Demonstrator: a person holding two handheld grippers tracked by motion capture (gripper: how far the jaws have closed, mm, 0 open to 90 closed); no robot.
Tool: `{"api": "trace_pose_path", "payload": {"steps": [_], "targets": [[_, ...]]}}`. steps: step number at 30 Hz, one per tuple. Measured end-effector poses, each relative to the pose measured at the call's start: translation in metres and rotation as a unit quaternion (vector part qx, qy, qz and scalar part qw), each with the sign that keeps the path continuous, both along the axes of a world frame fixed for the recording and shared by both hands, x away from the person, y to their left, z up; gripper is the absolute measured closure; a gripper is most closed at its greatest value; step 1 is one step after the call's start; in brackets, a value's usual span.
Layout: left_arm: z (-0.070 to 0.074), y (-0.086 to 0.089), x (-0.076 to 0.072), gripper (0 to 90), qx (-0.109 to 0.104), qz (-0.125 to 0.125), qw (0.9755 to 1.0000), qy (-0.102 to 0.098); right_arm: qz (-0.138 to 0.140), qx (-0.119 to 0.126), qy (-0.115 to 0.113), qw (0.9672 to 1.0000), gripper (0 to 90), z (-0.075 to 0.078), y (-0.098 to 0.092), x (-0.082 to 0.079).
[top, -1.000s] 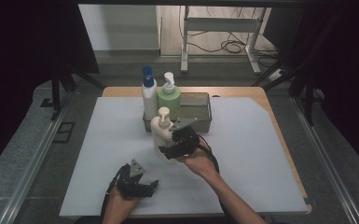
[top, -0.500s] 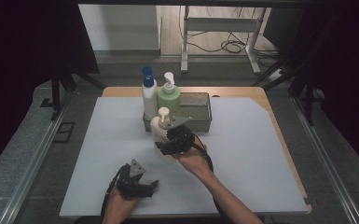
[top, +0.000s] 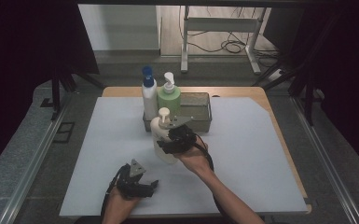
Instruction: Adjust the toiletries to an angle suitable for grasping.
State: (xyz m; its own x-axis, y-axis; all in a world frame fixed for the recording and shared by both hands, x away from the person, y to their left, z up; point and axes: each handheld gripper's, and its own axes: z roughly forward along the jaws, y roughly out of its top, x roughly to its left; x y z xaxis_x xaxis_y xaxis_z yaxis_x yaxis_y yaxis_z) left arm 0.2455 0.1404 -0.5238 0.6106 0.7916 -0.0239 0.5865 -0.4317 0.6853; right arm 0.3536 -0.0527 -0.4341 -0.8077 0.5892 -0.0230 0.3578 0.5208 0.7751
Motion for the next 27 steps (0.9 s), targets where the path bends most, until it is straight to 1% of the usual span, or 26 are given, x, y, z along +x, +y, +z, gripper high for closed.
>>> {"api": "trace_pose_path", "payload": {"steps": [5,9,11,16,27], "targets": [[0.0,0.0,0.0,12.0,0.0,0.0,1.0,0.0,0.004,0.001,0.007,1.0,39.3,0.003,-0.004,0.0],[0.0,0.0,0.0,12.0,-0.001,0.001,1.0,0.0,0.008,0.005,0.006,0.9999,39.5,0.009,-0.008,-0.001],[0.0,0.0,0.0,12.0,-0.001,0.001,1.0,0.0,0.011,0.005,0.004,0.9999,39.6,0.013,-0.011,-0.002],[0.0,0.0,0.0,12.0,-0.001,0.001,1.0,-0.001,0.008,0.006,-0.003,0.9999,39.7,0.021,-0.018,-0.003],[0.0,0.0,0.0,12.0,-0.001,0.001,1.0,0.0,-0.007,0.007,-0.016,0.9998,39.8,0.04,-0.038,-0.003]]}}
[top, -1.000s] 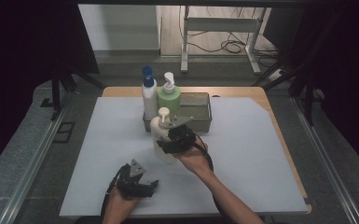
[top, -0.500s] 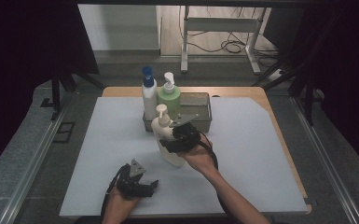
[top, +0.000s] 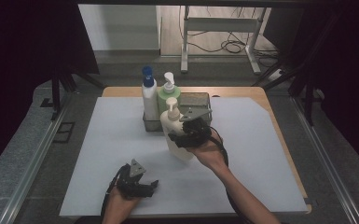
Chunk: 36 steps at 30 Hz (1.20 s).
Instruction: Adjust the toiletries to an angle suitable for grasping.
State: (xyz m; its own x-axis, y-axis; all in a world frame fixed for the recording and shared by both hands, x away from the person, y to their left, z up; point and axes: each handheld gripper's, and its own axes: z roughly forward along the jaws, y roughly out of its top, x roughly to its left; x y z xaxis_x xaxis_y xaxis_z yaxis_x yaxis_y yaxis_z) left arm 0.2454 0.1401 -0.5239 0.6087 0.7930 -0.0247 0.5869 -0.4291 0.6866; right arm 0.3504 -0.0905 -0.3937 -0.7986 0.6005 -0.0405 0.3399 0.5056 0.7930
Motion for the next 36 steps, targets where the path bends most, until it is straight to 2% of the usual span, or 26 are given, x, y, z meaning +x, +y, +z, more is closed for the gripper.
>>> {"api": "trace_pose_path", "payload": {"steps": [11,16,25,36], "targets": [[0.0,0.0,0.0,12.0,0.0,0.001,1.0,0.0,-0.019,0.006,-0.007,0.9998,39.8,0.017,-0.021,0.002],[0.0,0.0,0.0,12.0,-0.001,0.001,1.0,0.0,-0.025,0.025,0.004,0.9994,39.8,0.022,-0.032,0.007],[0.0,0.0,0.0,12.0,0.001,0.0,1.0,0.001,-0.042,0.025,-0.003,0.9988,40.0,0.037,-0.045,0.014],[0.0,0.0,0.0,12.0,0.0,0.001,1.0,0.001,-0.064,0.023,-0.019,0.9975,40.0,0.053,-0.051,0.029]]}}
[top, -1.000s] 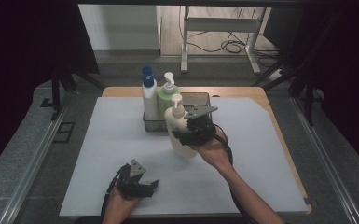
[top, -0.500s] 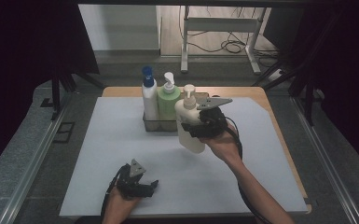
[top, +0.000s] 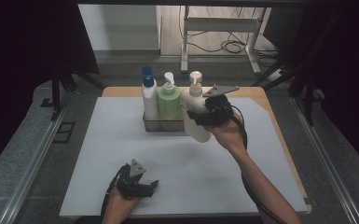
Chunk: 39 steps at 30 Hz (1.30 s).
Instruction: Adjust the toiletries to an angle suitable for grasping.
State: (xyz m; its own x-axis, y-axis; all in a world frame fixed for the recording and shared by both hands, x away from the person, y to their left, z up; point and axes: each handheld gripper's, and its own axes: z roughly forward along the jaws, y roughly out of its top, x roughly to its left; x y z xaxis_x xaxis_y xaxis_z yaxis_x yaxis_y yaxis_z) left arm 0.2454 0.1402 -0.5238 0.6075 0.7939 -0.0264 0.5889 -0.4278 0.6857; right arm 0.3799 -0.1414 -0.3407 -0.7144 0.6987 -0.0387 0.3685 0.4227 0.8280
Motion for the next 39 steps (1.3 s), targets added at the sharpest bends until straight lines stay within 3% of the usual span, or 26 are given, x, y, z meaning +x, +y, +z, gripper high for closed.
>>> {"api": "trace_pose_path", "payload": {"steps": [23,39], "targets": [[0.0,0.0,0.0,12.0,0.0,0.0,1.0,0.0,-0.056,0.008,-0.019,0.9982,40.2,0.008,-0.009,0.041],[0.0,0.0,0.0,12.0,-0.002,0.001,1.0,-0.001,-0.075,0.008,-0.028,0.9968,40.2,-0.003,0.0,0.07]]}}
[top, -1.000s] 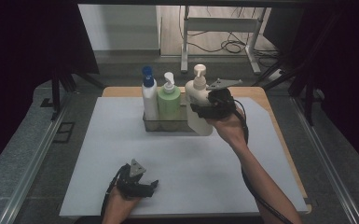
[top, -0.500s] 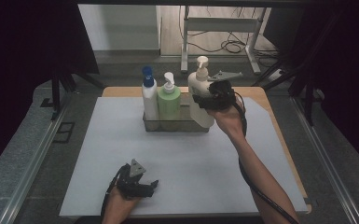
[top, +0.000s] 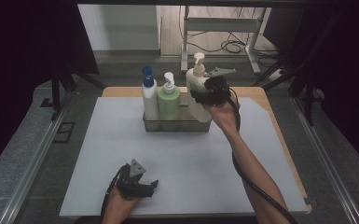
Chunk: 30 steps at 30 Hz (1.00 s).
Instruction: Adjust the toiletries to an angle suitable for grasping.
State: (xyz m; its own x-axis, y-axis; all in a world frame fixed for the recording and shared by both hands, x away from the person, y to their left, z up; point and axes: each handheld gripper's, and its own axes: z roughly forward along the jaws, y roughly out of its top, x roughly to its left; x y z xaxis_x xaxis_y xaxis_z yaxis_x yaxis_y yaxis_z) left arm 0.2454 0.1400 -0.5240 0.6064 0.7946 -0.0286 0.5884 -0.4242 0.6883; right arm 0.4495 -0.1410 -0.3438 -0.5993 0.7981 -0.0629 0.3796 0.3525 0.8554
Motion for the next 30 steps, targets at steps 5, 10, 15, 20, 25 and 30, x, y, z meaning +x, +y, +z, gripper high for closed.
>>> {"api": "trace_pose_path", "payload": {"steps": [5,10,15,20,25,30], "targets": [[0.0,0.0,0.0,12.0,0.0,0.0,1.0,0.0,-0.004,0.003,0.0,1.0,40.2,-0.004,0.002,0.008],[0.0,0.0,0.0,12.0,0.002,-0.001,1.0,0.0,-0.008,0.004,-0.001,1.0,40.2,-0.007,0.005,0.014],[0.0,0.0,0.0,12.0,0.001,0.0,1.0,0.0,-0.011,0.008,-0.001,0.9999,40.2,-0.012,0.009,0.021],[0.0,0.0,0.0,12.0,0.002,-0.001,1.0,0.001,-0.011,0.005,-0.003,0.9999,40.2,-0.016,0.013,0.027],[0.0,0.0,0.0,12.0,0.002,-0.001,1.0,0.002,-0.015,0.008,-0.002,0.9999,40.2,-0.022,0.016,0.033],[0.0,0.0,0.0,12.0,0.002,-0.001,1.0,0.001,-0.018,0.008,-0.003,0.9998,40.2,-0.03,0.018,0.038]]}}
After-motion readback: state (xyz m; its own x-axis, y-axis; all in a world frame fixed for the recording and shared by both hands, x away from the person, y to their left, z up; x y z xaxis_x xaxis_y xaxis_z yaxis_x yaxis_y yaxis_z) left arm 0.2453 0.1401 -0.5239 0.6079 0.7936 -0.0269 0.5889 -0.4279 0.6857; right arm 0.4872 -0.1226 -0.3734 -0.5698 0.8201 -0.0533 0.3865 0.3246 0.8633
